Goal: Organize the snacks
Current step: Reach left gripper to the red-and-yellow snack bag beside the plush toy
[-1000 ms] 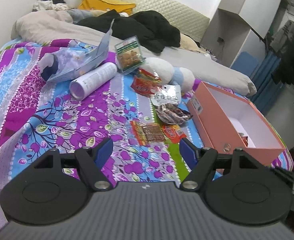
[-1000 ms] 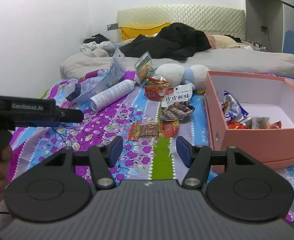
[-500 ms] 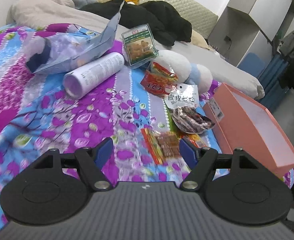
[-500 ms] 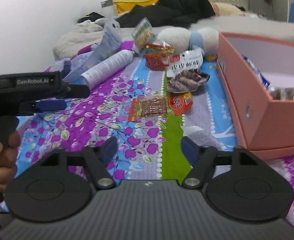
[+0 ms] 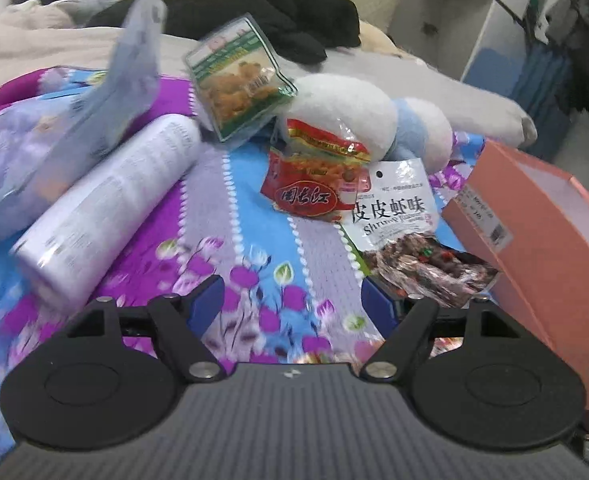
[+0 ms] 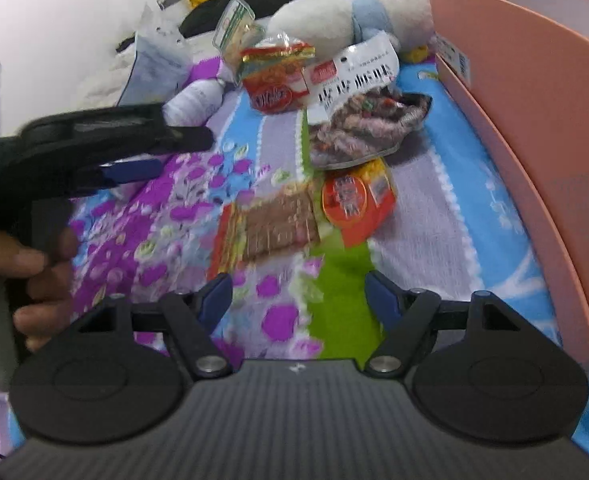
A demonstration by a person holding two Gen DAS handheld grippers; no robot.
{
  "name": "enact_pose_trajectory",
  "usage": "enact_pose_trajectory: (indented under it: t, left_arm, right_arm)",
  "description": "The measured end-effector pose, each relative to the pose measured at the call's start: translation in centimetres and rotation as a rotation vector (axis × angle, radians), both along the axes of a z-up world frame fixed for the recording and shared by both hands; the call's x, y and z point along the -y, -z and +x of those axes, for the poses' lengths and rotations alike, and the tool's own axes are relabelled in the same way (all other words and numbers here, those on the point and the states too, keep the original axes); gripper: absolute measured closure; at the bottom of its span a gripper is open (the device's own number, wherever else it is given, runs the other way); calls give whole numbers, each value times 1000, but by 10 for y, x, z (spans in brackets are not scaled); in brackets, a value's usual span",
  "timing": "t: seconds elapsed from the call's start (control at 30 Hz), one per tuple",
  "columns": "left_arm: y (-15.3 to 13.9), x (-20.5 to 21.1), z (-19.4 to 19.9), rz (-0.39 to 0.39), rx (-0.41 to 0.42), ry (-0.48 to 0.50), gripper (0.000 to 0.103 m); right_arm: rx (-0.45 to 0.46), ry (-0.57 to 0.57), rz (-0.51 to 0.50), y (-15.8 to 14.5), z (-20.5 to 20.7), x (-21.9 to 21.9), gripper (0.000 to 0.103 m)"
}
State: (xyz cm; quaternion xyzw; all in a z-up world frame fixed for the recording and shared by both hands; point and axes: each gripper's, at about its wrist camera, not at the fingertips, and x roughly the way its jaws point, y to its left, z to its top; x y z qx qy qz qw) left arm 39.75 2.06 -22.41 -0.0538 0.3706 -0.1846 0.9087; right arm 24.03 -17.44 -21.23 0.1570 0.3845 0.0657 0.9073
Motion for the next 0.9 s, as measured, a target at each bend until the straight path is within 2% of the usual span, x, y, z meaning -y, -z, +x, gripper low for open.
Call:
enact_pose_trajectory:
  t: [0.27, 0.37, 0.5, 0.6, 0.8, 0.83, 0.9]
  left_arm:
    - [14, 17, 53, 23, 38, 41, 23]
    - [16, 25, 70, 44, 64, 48, 14]
    - [17, 38, 86, 65, 100, 95, 13]
    - [19, 50, 95, 95, 137, 137, 13]
    - [29, 67, 110, 122, 121, 172, 13]
    - [31, 68, 112, 123, 123, 179, 13]
    - [33, 71, 113, 135, 127, 189, 14]
  right_arm:
    - [40, 35, 16, 7, 24, -1, 20]
    - [56, 41, 5, 9, 32, -2, 20]
    - [71, 50, -6, 11, 39, -2, 20]
    - [76, 49, -47, 13, 43, -7, 20]
    - [70, 51, -158, 14, 52, -24, 20]
    - [71, 51, -170, 13, 52, -26, 22]
    - [79, 58, -186, 13, 53, -27, 32]
